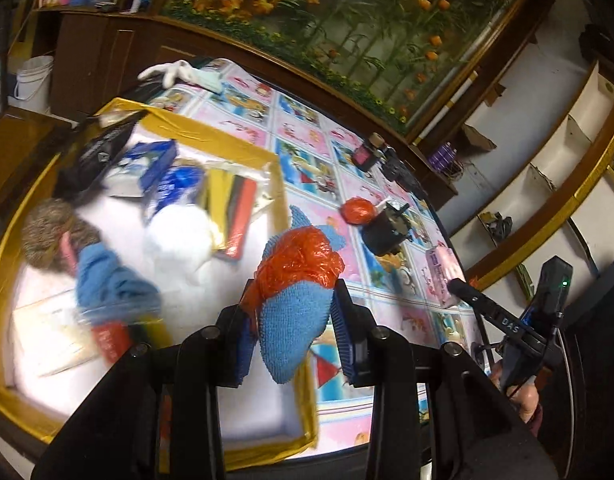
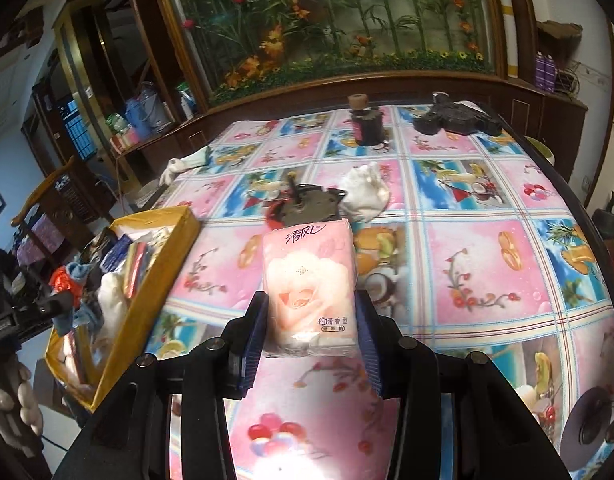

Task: Organize soft objects
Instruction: 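Carry the blue sponge into the box with left while right drops the pink tissue pack in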

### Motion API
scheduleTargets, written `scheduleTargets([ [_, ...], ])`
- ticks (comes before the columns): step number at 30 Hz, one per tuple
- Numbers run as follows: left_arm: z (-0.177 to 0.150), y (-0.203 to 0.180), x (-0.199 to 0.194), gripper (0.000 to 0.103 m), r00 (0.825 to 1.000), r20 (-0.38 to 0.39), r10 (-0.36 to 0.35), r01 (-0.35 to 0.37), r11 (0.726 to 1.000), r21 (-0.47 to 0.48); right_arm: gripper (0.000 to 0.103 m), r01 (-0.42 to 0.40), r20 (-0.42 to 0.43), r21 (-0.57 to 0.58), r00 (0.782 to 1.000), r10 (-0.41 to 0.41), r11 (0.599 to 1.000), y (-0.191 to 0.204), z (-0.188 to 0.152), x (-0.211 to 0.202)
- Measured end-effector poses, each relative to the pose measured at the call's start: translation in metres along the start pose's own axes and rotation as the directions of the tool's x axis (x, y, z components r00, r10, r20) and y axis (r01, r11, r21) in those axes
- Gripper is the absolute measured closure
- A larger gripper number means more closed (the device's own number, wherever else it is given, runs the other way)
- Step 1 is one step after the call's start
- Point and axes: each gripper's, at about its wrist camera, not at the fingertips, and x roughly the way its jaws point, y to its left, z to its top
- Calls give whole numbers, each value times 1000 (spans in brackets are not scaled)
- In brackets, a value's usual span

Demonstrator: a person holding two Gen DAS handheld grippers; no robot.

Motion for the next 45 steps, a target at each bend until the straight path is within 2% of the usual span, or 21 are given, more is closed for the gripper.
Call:
scheduleTargets([
  [3,-6,3,-7,71,1000,16,27,-27,1000,10,61,-15,1,-27,1000,15,1000,15,-4,-6],
  [14,-22,6,-22,71,999,29,30,-31,998,49,61,-82,-47,-119,996,77,989,74,-9,4],
  [22,-25,26,-30,71,998,36,44,-44,999,2,61,-133,-74,-162,990,122,978,109,-1,20],
  [27,-33,31,-20,71,1000,-1,21,-21,1000,-12,61,-198,-120,-158,976,180,967,130,9,41],
  [32,-45,24,1,71,997,-74,11,-12,1000,-1,61,-217,-147,-208,971,189,954,167,13,65],
  [35,-52,20,11,71,992,-96,76,-73,997,28,61,-230,-173,-223,966,194,947,188,15,87],
  [41,-57,6,4,69,976,-38,216,-210,971,117,61,-218,-207,-250,964,168,943,216,20,126],
  [44,-58,-3,-4,63,963,3,269,-266,952,151,57,-186,-206,-286,970,130,940,230,17,144],
  [45,-59,-6,-7,56,956,23,292,-292,942,168,54,-178,-210,-291,970,119,940,232,16,149],
])
